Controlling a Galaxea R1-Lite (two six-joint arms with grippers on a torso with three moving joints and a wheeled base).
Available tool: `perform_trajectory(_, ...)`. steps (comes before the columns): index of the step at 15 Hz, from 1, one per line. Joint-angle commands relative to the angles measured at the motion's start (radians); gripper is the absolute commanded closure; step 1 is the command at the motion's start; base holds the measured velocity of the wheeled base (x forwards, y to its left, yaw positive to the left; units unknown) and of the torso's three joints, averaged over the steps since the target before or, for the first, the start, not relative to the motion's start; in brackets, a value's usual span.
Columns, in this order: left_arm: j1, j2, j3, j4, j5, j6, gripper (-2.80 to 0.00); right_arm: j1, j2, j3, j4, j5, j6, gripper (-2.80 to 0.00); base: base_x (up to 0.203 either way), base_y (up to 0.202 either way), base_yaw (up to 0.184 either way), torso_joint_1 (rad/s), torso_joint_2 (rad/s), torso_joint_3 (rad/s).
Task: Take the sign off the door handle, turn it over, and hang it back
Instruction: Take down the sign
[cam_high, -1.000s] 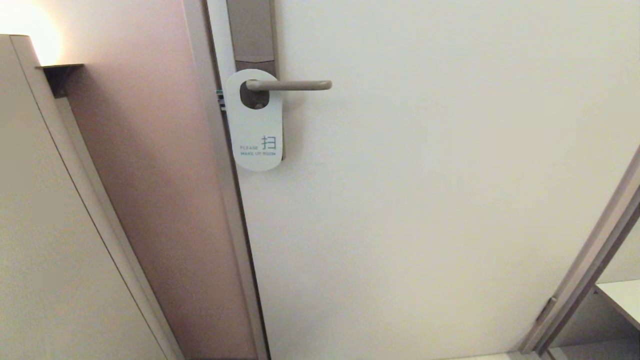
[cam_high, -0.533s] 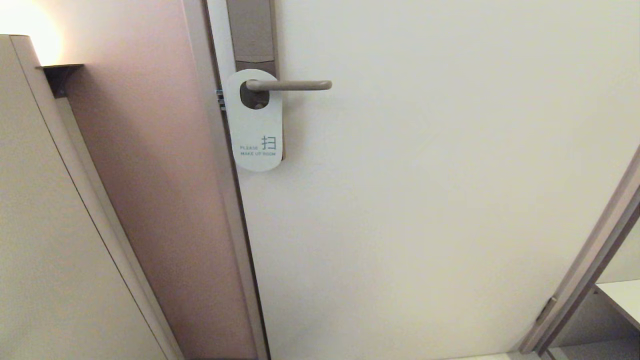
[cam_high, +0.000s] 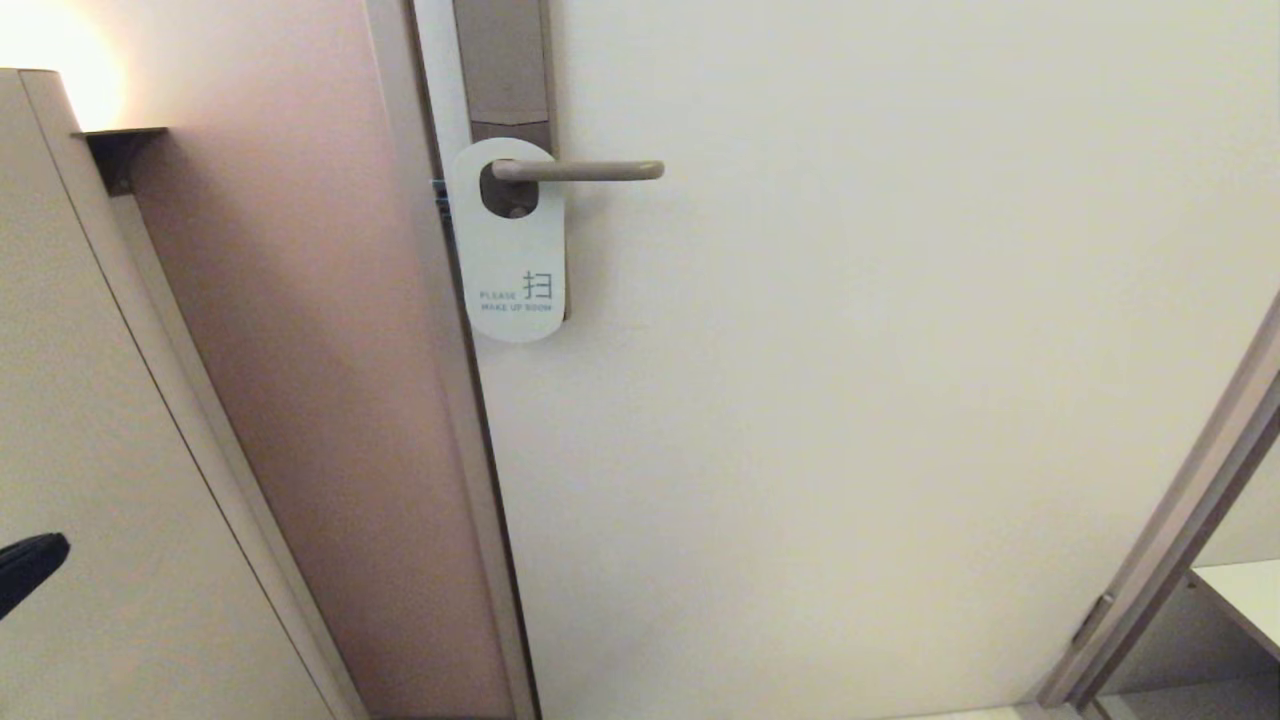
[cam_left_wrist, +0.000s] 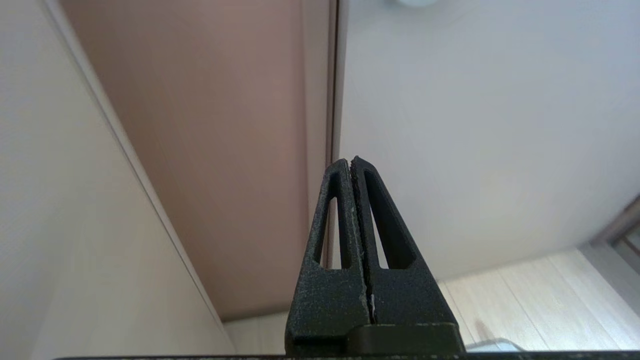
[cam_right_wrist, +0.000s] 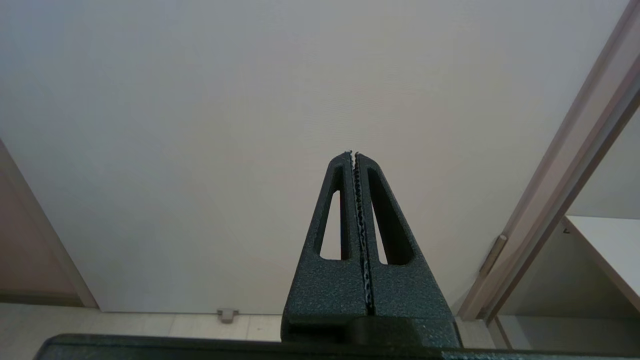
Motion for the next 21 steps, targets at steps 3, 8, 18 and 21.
perform_trajectory(3, -0.004, 0.159, -0.036, -0.025, -0.038, -0.005, 0.0, 0.0, 0.0, 0.0, 0.0, 0.0, -0.001, 0.0, 0.0, 0.0, 0.0, 0.0, 0.0, 0.0)
perform_trajectory(8, -0.004, 0.29, -0.058, -0.126, -0.047, -0.006, 0.0, 0.0, 0.0, 0.0, 0.0, 0.0, -0.001, 0.0, 0.0, 0.0, 0.0, 0.0, 0.0, 0.0)
perform_trajectory(18, -0.007, 0.51, -0.072, -0.364, -0.087, 0.0, -2.8, 0.0, 0.0, 0.0, 0.0, 0.0, -0.001, 0.0, 0.0, 0.0, 0.0, 0.0, 0.0, 0.0)
perform_trajectory(21, -0.003, 0.571, -0.111, -0.405, -0.244, -0.008, -2.8, 0.0, 0.0, 0.0, 0.0, 0.0, -0.001, 0.0, 0.0, 0.0, 0.0, 0.0, 0.0, 0.0)
